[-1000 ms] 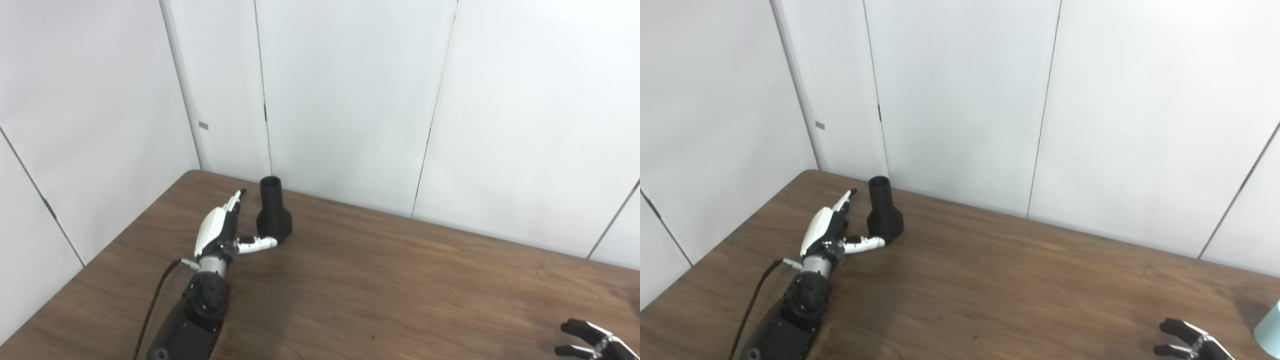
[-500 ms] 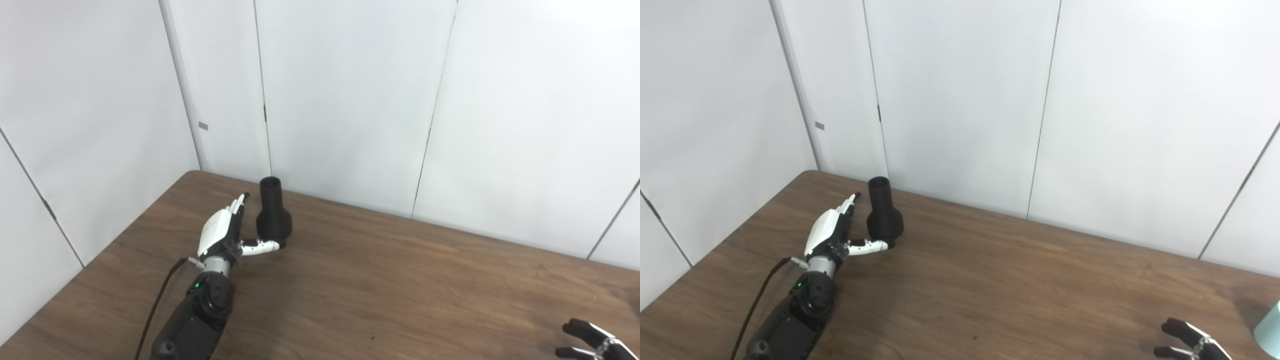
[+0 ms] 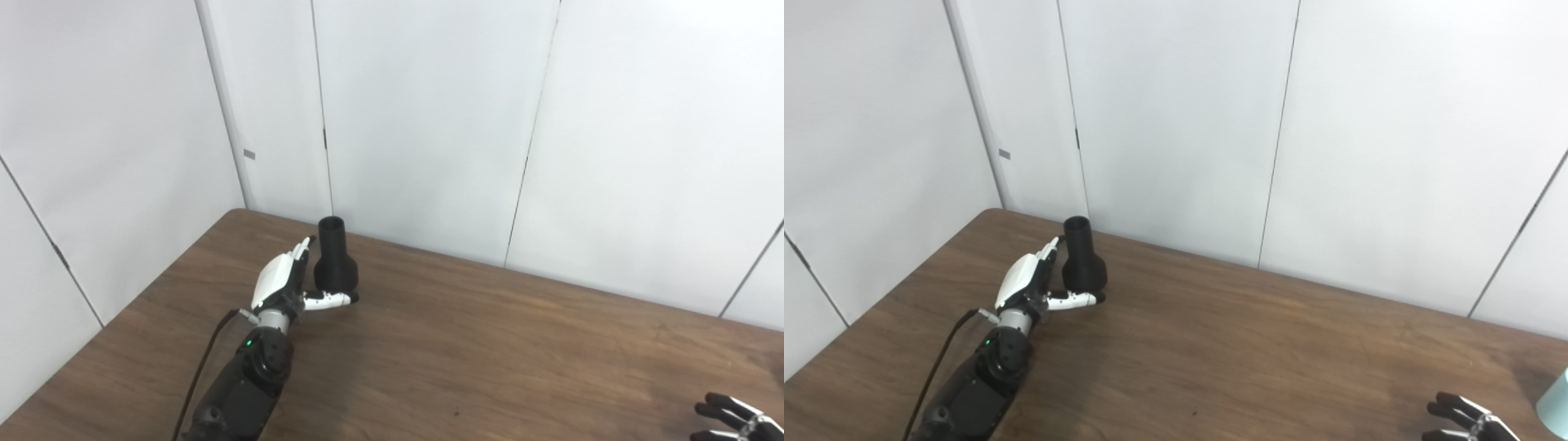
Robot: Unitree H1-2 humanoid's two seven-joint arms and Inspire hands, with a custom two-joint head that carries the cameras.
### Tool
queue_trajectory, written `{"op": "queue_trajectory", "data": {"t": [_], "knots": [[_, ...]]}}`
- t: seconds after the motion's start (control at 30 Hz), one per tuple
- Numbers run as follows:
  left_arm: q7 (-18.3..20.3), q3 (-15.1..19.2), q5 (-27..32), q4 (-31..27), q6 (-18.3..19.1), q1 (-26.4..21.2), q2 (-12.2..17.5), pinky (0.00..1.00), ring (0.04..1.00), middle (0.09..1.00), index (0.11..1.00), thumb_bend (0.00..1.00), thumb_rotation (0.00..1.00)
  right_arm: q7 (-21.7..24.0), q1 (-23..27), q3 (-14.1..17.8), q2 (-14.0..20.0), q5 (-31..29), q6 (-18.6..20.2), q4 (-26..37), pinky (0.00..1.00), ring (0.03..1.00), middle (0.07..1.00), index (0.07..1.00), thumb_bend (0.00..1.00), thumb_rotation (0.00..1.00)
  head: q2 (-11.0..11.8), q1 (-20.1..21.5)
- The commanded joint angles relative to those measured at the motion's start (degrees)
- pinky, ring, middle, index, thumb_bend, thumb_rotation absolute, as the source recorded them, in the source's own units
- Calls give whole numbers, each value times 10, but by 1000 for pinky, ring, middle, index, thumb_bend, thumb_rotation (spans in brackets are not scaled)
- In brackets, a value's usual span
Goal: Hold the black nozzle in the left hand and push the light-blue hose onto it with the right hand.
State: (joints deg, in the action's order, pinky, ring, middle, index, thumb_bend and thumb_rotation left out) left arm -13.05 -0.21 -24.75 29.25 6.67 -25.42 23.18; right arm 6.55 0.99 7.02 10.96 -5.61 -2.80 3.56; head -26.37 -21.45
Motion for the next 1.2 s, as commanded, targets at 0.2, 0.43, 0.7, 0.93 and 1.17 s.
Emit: {"op": "queue_trajectory", "data": {"t": [0.2,0.43,0.7,0.93,1.17], "knots": [[2,-5,5,13,1,-27,0,993,1000,1000,983,1000,340,-17,2,6,1,15,6,44,386,548,694,677,1000,411,-4,6],[-6,-6,12,47,-27,-34,0,930,973,947,947,982,359,-17,-2,7,-2,7,14,58,391,549,694,681,1000,377,-4,10],[-56,-1,21,68,-64,-39,-20,624,583,562,612,799,239,-16,-7,7,2,8,29,77,382,552,706,655,996,349,-5,12],[-107,-26,1,106,-107,-46,-25,724,547,482,489,529,5,-17,-14,10,5,12,32,91,387,561,731,676,959,312,-17,14],[-128,-38,-4,119,-104,-42,-31,782,562,474,491,526,0,-16,-17,14,5,12,43,100,379,547,712,665,970,312,-19,12]]}}
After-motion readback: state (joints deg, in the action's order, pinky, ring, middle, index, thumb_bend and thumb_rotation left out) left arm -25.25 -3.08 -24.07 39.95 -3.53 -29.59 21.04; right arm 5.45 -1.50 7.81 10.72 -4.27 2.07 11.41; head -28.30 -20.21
